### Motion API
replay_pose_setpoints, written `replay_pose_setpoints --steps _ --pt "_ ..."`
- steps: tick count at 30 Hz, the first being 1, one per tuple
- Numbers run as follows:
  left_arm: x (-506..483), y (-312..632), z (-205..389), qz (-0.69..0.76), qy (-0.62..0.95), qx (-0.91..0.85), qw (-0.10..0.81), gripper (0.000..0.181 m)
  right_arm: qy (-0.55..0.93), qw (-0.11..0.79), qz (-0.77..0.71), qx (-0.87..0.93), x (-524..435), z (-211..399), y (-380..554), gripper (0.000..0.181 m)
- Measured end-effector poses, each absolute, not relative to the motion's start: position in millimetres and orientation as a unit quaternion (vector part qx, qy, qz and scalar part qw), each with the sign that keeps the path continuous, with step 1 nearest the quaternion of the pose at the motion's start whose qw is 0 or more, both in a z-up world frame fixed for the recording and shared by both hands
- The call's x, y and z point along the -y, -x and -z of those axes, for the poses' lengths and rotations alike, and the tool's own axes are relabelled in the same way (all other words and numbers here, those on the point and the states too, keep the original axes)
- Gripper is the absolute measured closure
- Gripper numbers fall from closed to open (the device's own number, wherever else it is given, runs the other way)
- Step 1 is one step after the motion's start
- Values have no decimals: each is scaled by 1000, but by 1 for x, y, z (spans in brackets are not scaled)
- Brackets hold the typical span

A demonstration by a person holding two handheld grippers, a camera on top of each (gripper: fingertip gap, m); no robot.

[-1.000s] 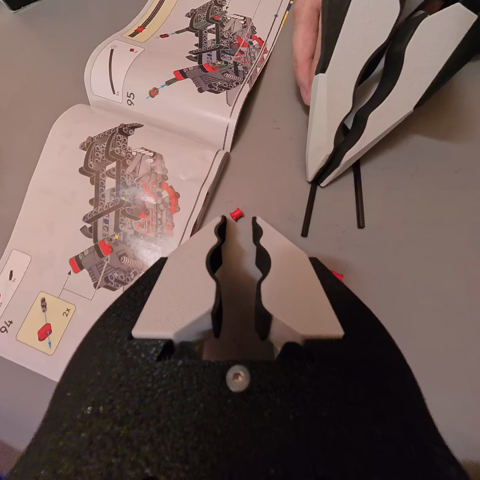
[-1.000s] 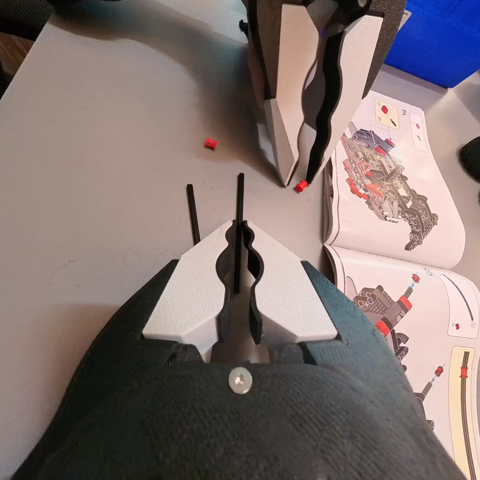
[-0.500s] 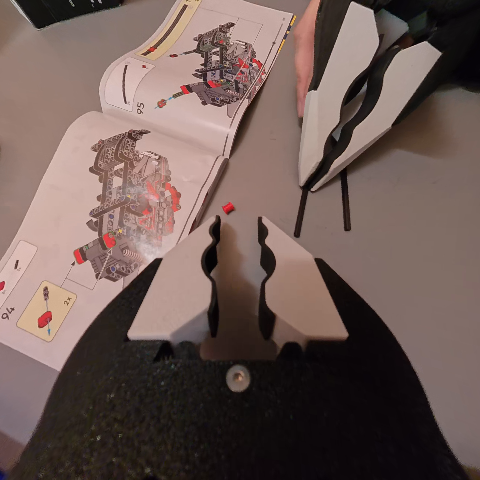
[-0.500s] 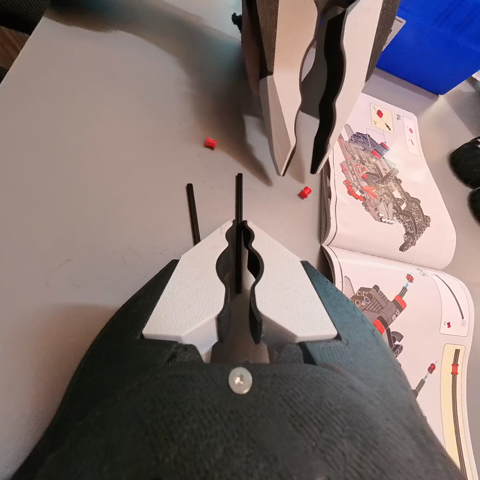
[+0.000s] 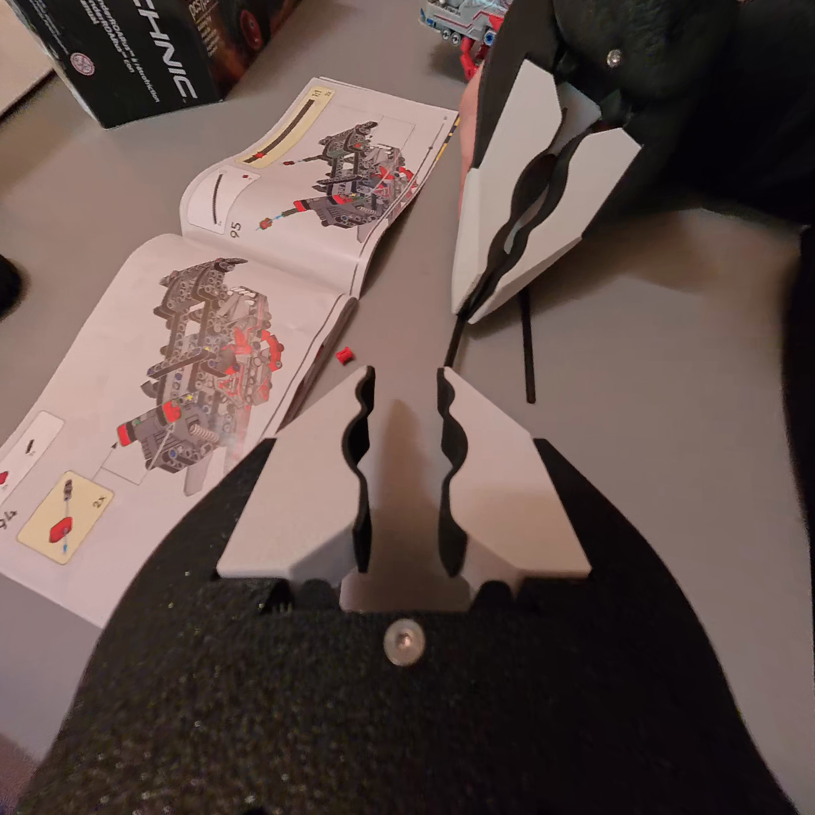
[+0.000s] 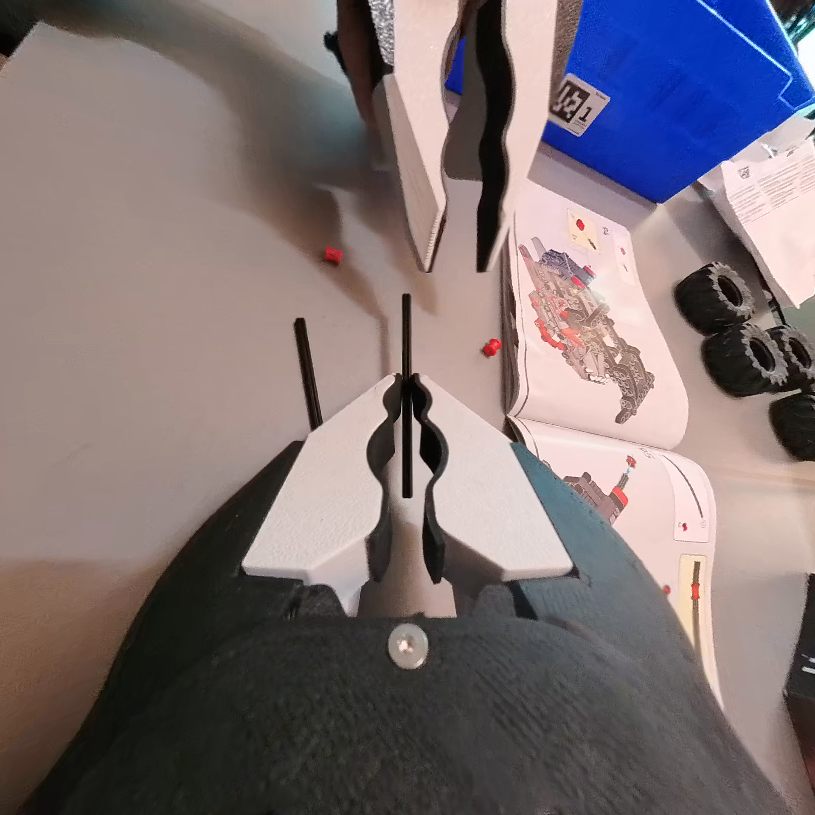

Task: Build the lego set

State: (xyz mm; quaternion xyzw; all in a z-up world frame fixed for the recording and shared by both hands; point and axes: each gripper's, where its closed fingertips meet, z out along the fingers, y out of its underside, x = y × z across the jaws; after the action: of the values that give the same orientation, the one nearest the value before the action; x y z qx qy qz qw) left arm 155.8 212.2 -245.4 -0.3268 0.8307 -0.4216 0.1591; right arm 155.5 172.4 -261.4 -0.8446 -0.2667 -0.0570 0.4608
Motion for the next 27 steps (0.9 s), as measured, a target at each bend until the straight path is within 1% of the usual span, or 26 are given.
replay_pose_setpoints --steps 1,10,17,23,27 --pt "-210 -155 246 424 325 -831 156 156 845 460 62 267 -171 261 -156 178" --pt "-185 -153 241 448 297 -833 131 153 846 465 112 237 -163 252 -163 179" --pt "-171 -153 228 472 279 -827 123 151 823 505 141 217 -156 228 -156 179" --pt "-156 -147 222 477 242 -837 114 166 812 518 157 217 -146 215 -152 179" --pt "-145 -143 220 480 221 -842 109 169 811 517 163 220 -139 210 -148 179"
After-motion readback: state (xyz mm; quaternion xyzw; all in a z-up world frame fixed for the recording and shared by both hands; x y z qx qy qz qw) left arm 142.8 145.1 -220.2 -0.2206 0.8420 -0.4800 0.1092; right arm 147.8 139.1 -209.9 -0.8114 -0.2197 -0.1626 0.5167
